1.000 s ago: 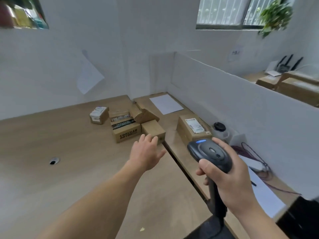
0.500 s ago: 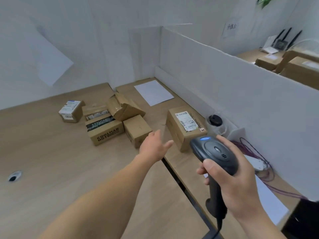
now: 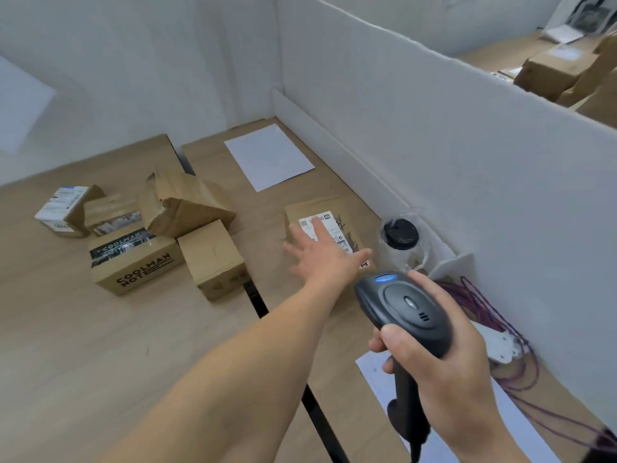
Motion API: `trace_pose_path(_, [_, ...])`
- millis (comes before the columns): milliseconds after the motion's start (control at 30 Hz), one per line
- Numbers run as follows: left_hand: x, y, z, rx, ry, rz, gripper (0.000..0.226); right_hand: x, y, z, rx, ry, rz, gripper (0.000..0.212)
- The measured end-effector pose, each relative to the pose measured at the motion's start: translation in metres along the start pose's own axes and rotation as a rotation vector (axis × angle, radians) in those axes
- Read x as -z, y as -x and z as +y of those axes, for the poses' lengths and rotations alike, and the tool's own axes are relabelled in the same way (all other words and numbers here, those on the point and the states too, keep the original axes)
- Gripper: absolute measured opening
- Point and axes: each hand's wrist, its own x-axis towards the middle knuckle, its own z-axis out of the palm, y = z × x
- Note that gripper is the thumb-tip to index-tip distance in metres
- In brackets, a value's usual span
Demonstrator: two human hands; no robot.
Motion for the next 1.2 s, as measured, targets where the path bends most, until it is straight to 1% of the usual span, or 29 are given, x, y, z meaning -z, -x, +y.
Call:
trace_pose_path(133, [-0.015, -0.017, 0.026, 0.054, -0.062, -0.073, 0.130, 0.009, -0.010, 0.006, -0.033, -0.009, 0.002, 0.087])
trace_pose_path(267, [-0.027, -0.026, 0.027, 0.072, -0.171, -0.050, 0.131, 0.016, -0.012, 0.011, -0.055, -0.007, 0.006, 0.087])
trace_pose_path(400, [-0.024, -0.025, 0.007, 0.020, -0.257, -0.079, 0.125, 0.018, -0.004, 0.012, -0.034, 0.009, 0.006, 0.087])
trace_pose_path(533, [-0.005, -0.005, -0.039, -0.081, -0.319, -0.125, 0.124, 0.006, 0.012, 0.002, -0.017, -0.009, -0.004, 0.083])
trace_pose_path(667, [0.018, 0.042, -0.107, -0.170, -0.390, -0.142, 0.123, -0.024, 0.042, -0.012, 0.039, -0.022, -0.066, 0.057])
trace_pose_path(700, [0.025, 0.057, -0.126, -0.190, -0.400, -0.153, 0.123, -0.034, 0.052, -0.014, 0.050, -0.018, -0.080, 0.054])
trace_pose_path(767, [0.042, 0.088, -0.170, -0.219, -0.419, -0.163, 0.123, -0.057, 0.076, -0.016, 0.062, 0.000, -0.113, 0.053])
trace_pose_path(833, [0.061, 0.118, -0.225, -0.224, -0.431, -0.155, 0.123, -0.084, 0.105, -0.016, 0.075, 0.040, -0.157, 0.058])
trace_pose_path(867, [0.072, 0.133, -0.255, -0.208, -0.435, -0.150, 0.123, -0.099, 0.121, -0.015, 0.081, 0.058, -0.187, 0.060])
trace_pose_path(933, [0.094, 0.159, -0.316, -0.146, -0.429, -0.117, 0.122, -0.131, 0.154, -0.013, 0.095, 0.095, -0.261, 0.052])
trace_pose_path(1067, [0.145, 0.205, -0.431, 0.033, -0.386, -0.043, 0.121, -0.199, 0.219, -0.001, 0.090, 0.119, -0.435, 0.048])
trace_pose_path(1100, [0.157, 0.216, -0.457, 0.088, -0.365, -0.033, 0.124, -0.216, 0.235, 0.002, 0.070, 0.123, -0.472, 0.050])
trace_pose_path(1167, [0.179, 0.238, -0.506, 0.192, -0.299, -0.009, 0.129, -0.245, 0.263, 0.008, 0.039, 0.153, -0.529, 0.072])
trace_pose_path(1200, [0.188, 0.249, -0.527, 0.231, -0.261, 0.012, 0.131, -0.258, 0.274, 0.011, 0.035, 0.172, -0.552, 0.075])
